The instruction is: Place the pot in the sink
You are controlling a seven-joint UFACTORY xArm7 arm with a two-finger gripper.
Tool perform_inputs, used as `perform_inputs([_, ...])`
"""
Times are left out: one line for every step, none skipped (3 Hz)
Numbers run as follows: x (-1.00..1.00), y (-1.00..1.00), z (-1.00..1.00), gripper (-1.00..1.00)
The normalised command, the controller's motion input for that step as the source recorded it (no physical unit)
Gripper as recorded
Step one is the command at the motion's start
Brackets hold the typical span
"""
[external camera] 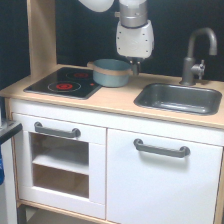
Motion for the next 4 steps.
perform_inputs([0.99, 0.27, -0.41, -1.00])
perform_inputs([0.73, 0.26, -0.31, -0.95])
perform_inputs([0.01, 0.29, -0.21, -0.17])
perform_inputs([-0.04, 0.29, -0.19, 0.12])
